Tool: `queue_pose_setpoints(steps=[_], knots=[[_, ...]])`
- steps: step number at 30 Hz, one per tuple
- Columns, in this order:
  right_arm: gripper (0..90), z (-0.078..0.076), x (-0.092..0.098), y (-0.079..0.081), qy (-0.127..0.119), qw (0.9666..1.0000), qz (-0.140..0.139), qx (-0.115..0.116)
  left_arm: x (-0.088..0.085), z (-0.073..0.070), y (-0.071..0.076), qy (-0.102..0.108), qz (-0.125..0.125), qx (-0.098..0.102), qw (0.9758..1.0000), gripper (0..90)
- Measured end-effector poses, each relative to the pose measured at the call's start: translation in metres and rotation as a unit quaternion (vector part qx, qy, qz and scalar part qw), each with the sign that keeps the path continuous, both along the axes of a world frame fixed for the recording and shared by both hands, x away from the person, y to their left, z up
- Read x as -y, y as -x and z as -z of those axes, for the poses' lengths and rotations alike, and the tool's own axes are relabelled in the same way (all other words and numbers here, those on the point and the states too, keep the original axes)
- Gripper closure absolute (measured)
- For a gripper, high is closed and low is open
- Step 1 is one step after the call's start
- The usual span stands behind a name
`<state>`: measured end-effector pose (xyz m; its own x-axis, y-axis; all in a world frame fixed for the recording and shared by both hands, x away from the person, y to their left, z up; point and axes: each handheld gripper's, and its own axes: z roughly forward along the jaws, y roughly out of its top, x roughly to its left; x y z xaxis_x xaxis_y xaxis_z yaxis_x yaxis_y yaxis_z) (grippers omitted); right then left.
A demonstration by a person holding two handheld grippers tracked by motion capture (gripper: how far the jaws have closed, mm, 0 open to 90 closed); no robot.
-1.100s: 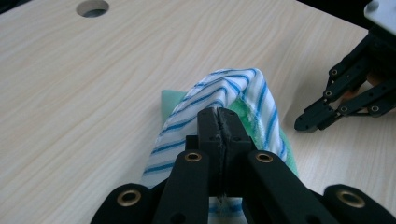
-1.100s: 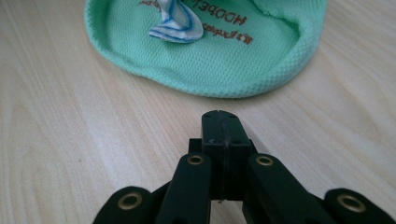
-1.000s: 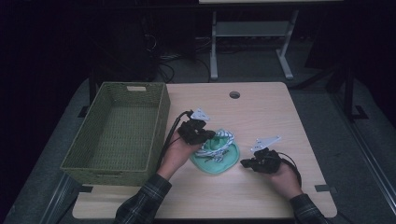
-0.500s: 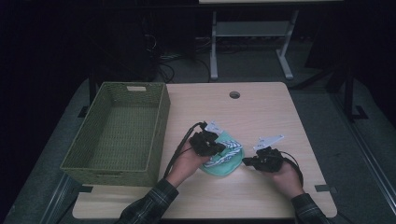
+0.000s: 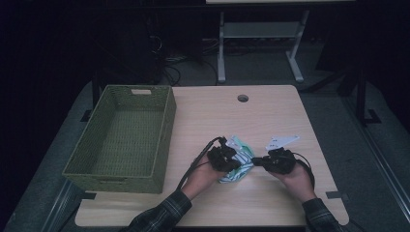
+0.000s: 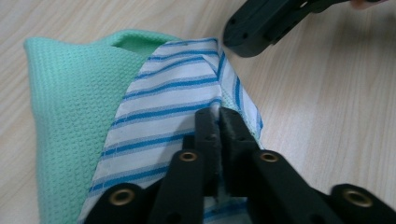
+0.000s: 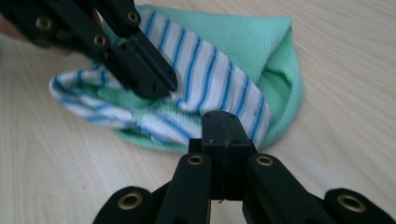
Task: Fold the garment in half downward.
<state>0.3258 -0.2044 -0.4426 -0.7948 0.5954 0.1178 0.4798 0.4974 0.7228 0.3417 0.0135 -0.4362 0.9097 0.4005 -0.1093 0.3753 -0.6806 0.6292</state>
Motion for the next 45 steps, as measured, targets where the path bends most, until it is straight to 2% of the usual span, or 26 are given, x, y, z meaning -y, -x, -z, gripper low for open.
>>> queue_pose_setpoints(steps=[1, 4, 5, 8, 11, 17, 20, 21, 22, 25, 28, 32, 35, 38, 40, 41, 44, 45], knots=[[89.8, 0.0, -0.002, -0.001, 0.002, 1.0, 0.0, 0.002, 0.0, -0.001, 0.002, 0.008, -0.007, -0.001, 0.9999, 80.2], [89.8, 0.0, -0.005, -0.006, 0.004, 1.0, -0.002, 0.005, -0.007, -0.01, 0.007, 0.013, -0.003, 0.009, 0.9999, 70.7], [89.8, -0.001, -0.004, -0.007, 0.002, 1.0, -0.001, 0.007, -0.009, -0.013, 0.009, 0.021, -0.008, 0.011, 0.9997, 70.3], [89.7, -0.003, 0.002, -0.009, -0.001, 0.9999, 0.007, 0.009, -0.021, -0.02, 0.016, 0.022, -0.008, 0.013, 0.9996, 67.7], [82.7, -0.003, 0.009, -0.011, -0.003, 0.9998, 0.016, 0.008, -0.031, -0.021, 0.022, 0.023, -0.013, 0.013, 0.9996, 66.8], [69.0, 0.004, 0.014, -0.016, -0.008, 0.9997, 0.017, -0.017, -0.042, -0.014, 0.029, 0.01, -0.017, 0.009, 0.9998, 64.5], [67.9, 0.01, 0.013, -0.019, -0.01, 0.9991, 0.018, -0.036, -0.042, -0.013, 0.029, 0.009, -0.016, 0.008, 0.9998, 63.3], [69.9, 0.012, 0.012, -0.02, -0.011, 0.9991, 0.017, -0.038, -0.041, -0.013, 0.03, 0.01, -0.017, 0.007, 0.9998, 63.2], [75.9, 0.013, 0.012, -0.021, -0.011, 0.9989, 0.014, -0.043, -0.04, -0.012, 0.031, 0.013, -0.019, 0.006, 0.9997, 62.9], [88.9, 0.014, 0.011, -0.022, -0.01, 0.9988, 0.01, -0.046, -0.039, -0.012, 0.03, 0.002, -0.01, 0.008, 0.9999, 62.7], [90.0, 0.01, 0.011, -0.021, -0.013, 0.9992, 0.013, -0.036, -0.038, -0.011, 0.031, 0.008, -0.015, 0.009, 0.9998, 62.5], [90.0, -0.005, 0.012, -0.02, -0.027, 0.9995, 0.018, 0.002, -0.034, -0.011, 0.032, 0.007, -0.01, 0.01, 0.9999, 62.6], [90.0, -0.009, 0.012, -0.025, -0.031, 0.999, 0.022, 0.022, -0.03, -0.009, 0.033, 0.005, -0.005, 0.011, 0.9999, 61.9], [90.0, -0.003, 0.009, -0.034, -0.027, 0.9992, 0.027, 0.013, -0.024, -0.008, 0.033, 0.008, -0.001, 0.014, 0.9999, 61.7], [90.0, 0.006, 0.007, -0.041, -0.013, 0.9995, 0.026, 0.008, -0.018, -0.006, 0.032, 0.004, 0.006, 0.016, 0.9998, 61.9], [90.0, 0.011, 0.005, -0.043, -0.006, 0.9995, 0.031, 0.0, -0.015, -0.004, 0.033, 0.01, 0.003, 0.014, 0.9999, 62.5], [90.0, 0.021, 0.002, -0.049, 0.007, 0.9994, 0.031, -0.01, -0.007, 0.003, 0.032, -0.002, 0.015, 0.012, 0.9998, 65.4], [90.0, 0.022, 0.001, -0.05, 0.008, 0.9994, 0.032, -0.012, -0.006, 0.005, 0.032, -0.012, 0.021, 0.01, 0.9997, 66.9]])
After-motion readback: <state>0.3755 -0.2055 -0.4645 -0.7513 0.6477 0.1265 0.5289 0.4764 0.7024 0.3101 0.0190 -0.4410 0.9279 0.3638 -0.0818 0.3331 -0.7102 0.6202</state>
